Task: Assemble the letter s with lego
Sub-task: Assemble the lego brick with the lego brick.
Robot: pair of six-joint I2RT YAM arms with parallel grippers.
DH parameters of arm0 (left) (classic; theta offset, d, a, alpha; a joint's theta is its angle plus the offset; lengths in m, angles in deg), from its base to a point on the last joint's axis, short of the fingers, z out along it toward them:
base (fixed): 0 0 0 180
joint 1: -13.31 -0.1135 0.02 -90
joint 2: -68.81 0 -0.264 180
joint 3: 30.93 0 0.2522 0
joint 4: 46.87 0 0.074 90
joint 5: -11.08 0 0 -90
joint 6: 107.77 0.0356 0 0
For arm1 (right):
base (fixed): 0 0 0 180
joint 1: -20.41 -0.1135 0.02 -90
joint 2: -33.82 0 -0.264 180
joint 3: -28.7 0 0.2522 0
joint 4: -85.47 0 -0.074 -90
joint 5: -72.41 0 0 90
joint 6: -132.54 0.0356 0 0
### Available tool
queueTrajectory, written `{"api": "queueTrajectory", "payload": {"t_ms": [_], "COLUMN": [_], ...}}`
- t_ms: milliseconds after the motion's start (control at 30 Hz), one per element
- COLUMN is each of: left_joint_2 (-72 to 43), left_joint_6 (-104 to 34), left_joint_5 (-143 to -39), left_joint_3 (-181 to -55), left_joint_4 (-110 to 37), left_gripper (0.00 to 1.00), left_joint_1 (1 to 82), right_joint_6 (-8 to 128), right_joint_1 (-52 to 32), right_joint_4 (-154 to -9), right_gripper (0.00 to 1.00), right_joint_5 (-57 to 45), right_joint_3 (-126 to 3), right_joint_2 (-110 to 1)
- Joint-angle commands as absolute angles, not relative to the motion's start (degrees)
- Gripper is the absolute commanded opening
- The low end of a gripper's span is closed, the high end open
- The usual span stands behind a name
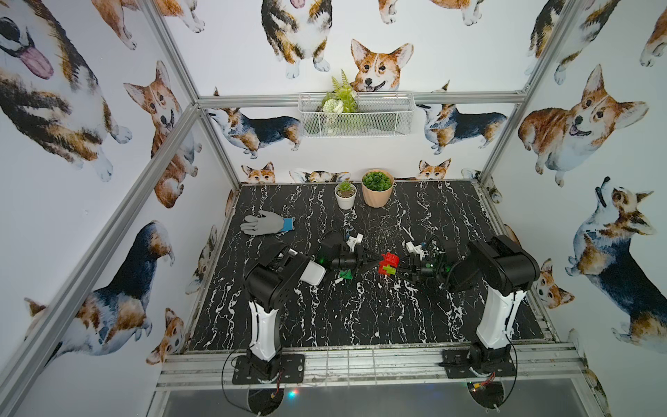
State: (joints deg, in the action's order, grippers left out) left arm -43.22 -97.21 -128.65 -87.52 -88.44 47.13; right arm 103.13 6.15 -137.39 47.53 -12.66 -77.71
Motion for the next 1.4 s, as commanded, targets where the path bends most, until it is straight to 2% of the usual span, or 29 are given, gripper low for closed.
{"api": "queueTrajectory", "payload": {"t_ms": [0, 833, 1367], "left_joint_2": [-43.69, -44.64, -47.80], "left_joint_6": [-99.43, -100.61, -104.58], "left_joint_5": [-128.32, -126.47, -126.03], "left_joint_3": [-87.90, -84.42, -83.07], "left_joint_4": [-93.05, -95.93, -101.91], "left_gripper": [0.24, 0.24, 0.25], "left_joint_1": [47.43, 47.50, 47.43], "right_joint_6": [103.26, 102.08, 108.25], "right_joint_1": [6.08, 6.47, 6.52], "right_joint_4": [-133.13, -129.70, -139.27], "right_gripper": [0.52, 0.49, 0.46], "right_joint_5": [45.09, 44.41, 44.58], "right_joint_3": [-12.24, -13.00, -11.51], "right_joint_2": [-78.19, -78.03, -81.94]}}
